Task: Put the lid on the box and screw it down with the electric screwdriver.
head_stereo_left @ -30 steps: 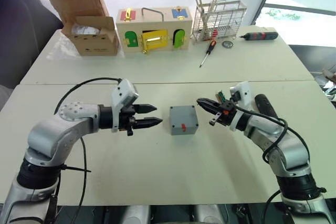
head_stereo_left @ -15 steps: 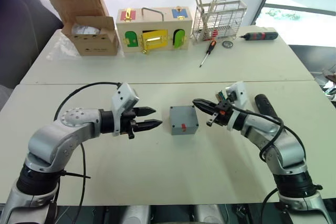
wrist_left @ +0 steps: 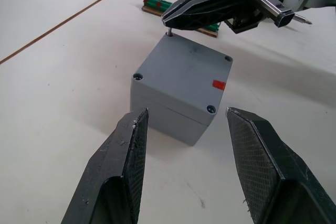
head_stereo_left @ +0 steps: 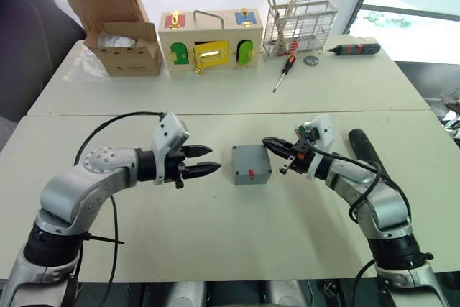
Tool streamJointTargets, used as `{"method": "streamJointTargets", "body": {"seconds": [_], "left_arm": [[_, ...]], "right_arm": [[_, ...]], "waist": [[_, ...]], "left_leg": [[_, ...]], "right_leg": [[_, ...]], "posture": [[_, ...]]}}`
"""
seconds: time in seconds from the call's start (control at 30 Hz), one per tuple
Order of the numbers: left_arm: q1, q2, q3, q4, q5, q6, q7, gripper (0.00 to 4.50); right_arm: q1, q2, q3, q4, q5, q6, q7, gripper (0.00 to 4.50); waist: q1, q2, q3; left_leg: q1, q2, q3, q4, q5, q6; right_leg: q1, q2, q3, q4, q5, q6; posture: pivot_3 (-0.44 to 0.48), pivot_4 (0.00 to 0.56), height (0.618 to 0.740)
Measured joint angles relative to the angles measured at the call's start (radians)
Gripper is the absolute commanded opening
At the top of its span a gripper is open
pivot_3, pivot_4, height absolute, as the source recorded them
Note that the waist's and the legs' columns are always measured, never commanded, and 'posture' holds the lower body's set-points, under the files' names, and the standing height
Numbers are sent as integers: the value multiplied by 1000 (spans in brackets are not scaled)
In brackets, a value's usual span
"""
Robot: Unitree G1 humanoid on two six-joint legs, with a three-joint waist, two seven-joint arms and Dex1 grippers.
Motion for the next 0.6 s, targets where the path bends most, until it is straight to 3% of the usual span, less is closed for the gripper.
{"method": "streamJointTargets", "body": {"seconds": [0.13, 0.23, 0.33, 0.43, 0.5, 0.6], "left_arm": [[1, 0, -2, 0, 4, -3, -5, 2382], [1, 0, -3, 6, 10, -9, -9, 2382], [1, 0, -3, 20, 19, -21, -12, 2382], [1, -1, -4, 30, 22, -35, -22, 2382], [-1, -4, -4, 40, 27, -49, -27, 2382], [-50, -65, -6, 83, 55, -102, -11, 2382]], "right_arm": [[1, 1, 2, 0, -2, 0, 0, 45], [1, -1, 4, 0, -9, 0, 3, 1307], [1, -2, 1, 0, -9, 0, 2, 2954], [-5, 1, -25, 0, -8, 0, -20, 4061], [-22, 17, -68, 0, 11, 12, -60, 4330], [-165, 152, -299, 17, 167, 160, -300, 4330]], "waist": [[0, 0, 0], [0, 0, 0], [0, 0, 0], [0, 0, 0], [0, 0, 0], [3, 1, 2]], "left_leg": [[0, 0, 0, 0, 0, 0], [0, 0, 0, 0, 0, 0], [0, 0, 0, 0, 0, 0], [0, 0, 0, 0, 0, 0], [0, 0, 0, 0, 0, 0], [-1, 0, 0, 0, 3, -5]], "right_leg": [[0, 0, 0, 0, 0, 0], [0, 0, 0, 0, 0, 0], [0, 0, 0, 0, 0, 0], [0, 0, 0, 0, 0, 0], [0, 0, 0, 0, 0, 0], [-2, 0, 0, 1, 1, -1]], "posture": [[0, 150, 730], [0, 150, 730], [0, 150, 730], [0, 150, 730], [0, 150, 730], [0, 150, 730]]}}
